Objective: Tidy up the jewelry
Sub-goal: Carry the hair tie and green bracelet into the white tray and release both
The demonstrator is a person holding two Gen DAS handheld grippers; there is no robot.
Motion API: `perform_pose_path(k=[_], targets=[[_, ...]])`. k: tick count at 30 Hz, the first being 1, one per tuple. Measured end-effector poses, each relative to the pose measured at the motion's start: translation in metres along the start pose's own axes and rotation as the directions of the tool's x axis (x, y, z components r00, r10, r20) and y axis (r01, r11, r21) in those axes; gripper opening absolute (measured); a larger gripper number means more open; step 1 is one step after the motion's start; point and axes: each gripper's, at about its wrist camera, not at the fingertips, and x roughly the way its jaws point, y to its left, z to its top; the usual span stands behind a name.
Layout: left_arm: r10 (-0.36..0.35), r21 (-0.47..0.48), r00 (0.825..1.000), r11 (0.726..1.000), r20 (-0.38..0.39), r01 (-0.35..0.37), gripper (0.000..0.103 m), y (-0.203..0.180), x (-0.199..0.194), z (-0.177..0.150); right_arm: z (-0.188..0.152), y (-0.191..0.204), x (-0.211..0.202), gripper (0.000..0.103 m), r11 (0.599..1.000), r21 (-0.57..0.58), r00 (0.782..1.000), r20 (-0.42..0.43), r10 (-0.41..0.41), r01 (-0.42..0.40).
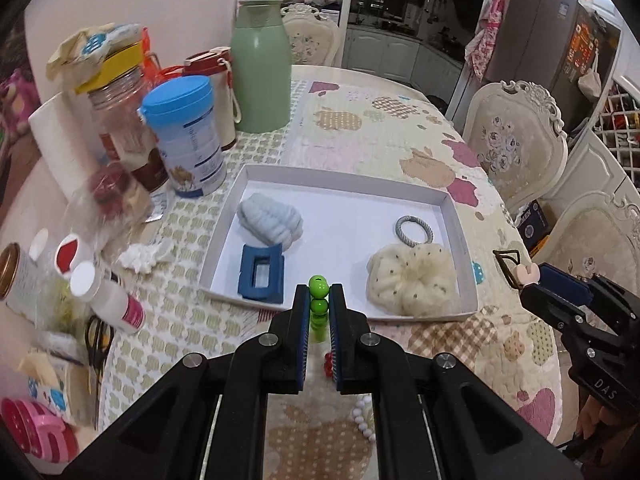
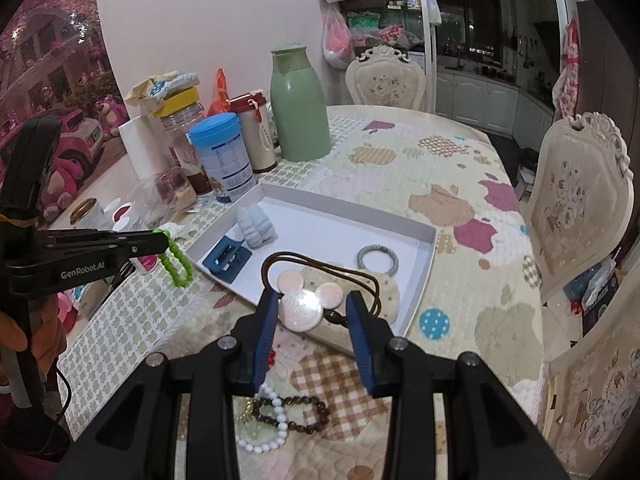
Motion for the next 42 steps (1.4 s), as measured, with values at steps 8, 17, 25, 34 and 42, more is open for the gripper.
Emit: perform_pose_path(k=[8, 17, 25, 34, 42], targets=[[-0.008, 0.019, 1.0, 1.0, -0.01, 0.008, 0.001, -0.012, 0.019, 0.02, 0.018, -0.014, 0.015, 0.036, 1.0, 0.003, 1.0, -0.002, -0.015, 0.015], [-0.017, 0.002, 0.998, 1.0, -0.06, 0.017, 0.001, -0.018, 0.061, 0.038, 0.038, -0.029, 0.059, 0.036, 1.0, 0.017, 0.999, -0.048, -0.012, 0.013], [-0.024, -0.038, 0.991, 0.999, -0.13, 0.019, 0.001, -0.01, 0.104, 0.034, 0.054, -0.029, 0.123, 0.036, 1.0, -0.011, 0.993, -0.119, 0.003, -0.004], [0.024, -0.059, 0.981, 0.998, -0.193, -0.036, 0.001, 0.014, 0.138, 0.017, 0.065, -0.022, 0.203, 0.036, 0.999, -0.04, 0.98, -0.197, 0.006, -0.014], [0.054, -0.054, 0.979, 0.996, -0.198, -0.066, 0.001, 0.017, 0.149, 0.014, 0.06, -0.015, 0.258, 0.036, 0.998, -0.056, 0.955, -0.295, -0.006, -0.011]])
